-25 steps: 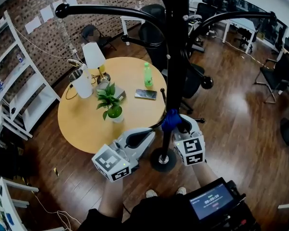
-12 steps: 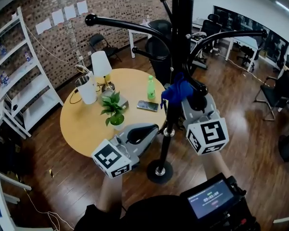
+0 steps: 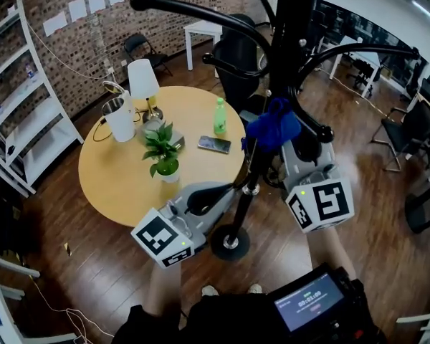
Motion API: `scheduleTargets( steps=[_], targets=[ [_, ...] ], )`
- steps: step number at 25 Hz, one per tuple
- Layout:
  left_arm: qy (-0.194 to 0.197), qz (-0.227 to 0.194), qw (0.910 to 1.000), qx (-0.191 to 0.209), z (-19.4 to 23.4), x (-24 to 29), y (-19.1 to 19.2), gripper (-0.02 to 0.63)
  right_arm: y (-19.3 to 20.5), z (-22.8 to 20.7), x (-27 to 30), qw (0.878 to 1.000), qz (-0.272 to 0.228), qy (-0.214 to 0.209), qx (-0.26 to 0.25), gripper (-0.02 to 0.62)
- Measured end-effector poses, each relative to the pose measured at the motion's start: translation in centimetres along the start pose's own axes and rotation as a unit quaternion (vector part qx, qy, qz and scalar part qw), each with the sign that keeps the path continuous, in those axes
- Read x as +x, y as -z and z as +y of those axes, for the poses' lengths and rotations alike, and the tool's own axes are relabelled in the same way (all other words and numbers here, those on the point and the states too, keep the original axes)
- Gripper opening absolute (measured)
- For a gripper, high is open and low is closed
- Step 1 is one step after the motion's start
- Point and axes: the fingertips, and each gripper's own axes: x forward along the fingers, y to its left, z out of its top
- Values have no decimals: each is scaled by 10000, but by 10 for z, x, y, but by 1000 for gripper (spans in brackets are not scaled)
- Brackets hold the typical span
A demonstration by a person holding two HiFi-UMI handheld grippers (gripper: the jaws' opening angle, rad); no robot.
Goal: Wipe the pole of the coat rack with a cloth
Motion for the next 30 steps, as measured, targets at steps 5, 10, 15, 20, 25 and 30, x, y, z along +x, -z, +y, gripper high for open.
scheduleTargets(
  steps=[5, 10, 15, 20, 25, 30],
  targets=[
    [-47, 143, 9995, -289, -7, 0, 23, 0, 70, 28, -28, 9957, 853, -266, 243, 52],
    [-425, 395, 9972, -471, -22, 7, 49, 0, 128, 52, -62, 9874, 1312, -735, 498, 52],
    [-840, 812, 9921, -464, -38, 12, 82, 0, 179, 75, -96, 9747, 1622, -1283, 851, 52],
    [-1119, 807, 9893, -467, -34, 12, 110, 0, 208, 83, -101, 9777, 1482, -1445, 368, 52],
    [-1038, 440, 9934, -193, -17, 13, 149, 0, 245, 97, -105, 9833, 1105, -1441, 89, 52],
    [-911, 290, 9948, 340, -8, 17, 218, 0, 315, 111, -118, 9897, 763, -1207, 77, 52]
  ],
)
